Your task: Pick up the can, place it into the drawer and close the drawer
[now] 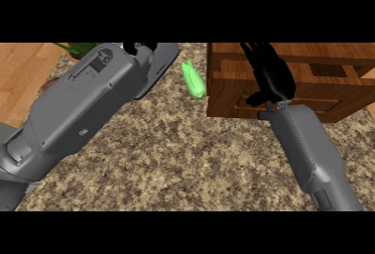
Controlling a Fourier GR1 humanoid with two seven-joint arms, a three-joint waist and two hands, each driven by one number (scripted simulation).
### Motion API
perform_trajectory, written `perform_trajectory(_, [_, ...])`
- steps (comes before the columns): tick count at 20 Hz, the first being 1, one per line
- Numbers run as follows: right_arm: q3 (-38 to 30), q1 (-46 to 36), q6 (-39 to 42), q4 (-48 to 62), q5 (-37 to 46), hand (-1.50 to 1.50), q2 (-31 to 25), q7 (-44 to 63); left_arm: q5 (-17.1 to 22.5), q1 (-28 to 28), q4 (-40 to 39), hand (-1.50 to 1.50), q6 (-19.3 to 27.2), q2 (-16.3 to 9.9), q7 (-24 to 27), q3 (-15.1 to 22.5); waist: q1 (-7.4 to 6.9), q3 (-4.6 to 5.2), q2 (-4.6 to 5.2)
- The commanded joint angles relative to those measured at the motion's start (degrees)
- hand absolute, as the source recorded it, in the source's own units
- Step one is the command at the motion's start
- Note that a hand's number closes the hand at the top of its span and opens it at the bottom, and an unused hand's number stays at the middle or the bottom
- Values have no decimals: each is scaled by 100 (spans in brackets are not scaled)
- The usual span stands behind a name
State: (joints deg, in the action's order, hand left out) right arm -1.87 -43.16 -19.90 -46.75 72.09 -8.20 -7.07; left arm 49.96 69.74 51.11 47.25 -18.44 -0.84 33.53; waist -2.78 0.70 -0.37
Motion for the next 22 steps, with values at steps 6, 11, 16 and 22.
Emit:
perform_trajectory(6, [-523,-737,-1223,1639,30,-150,-89,-175,-150,-270,424,-150,31,-207,-157,-166,-29,-80,138])
perform_trajectory(11, [-703,-1170,-1654,2358,128,-150,-195,-150,-225,-172,801,-150,35,-518,-506,-161,-175,-85,167])
perform_trajectory(16, [-820,-1632,-1940,2865,187,-150,-246,-72,-359,-651,1272,-150,54,-480,-455,-23,-254,-82,177])
perform_trajectory(22, [-932,-2257,-1910,3212,236,-150,-535,90,-407,-531,1342,-150,81,-581,-654,-110,-337,-83,231])
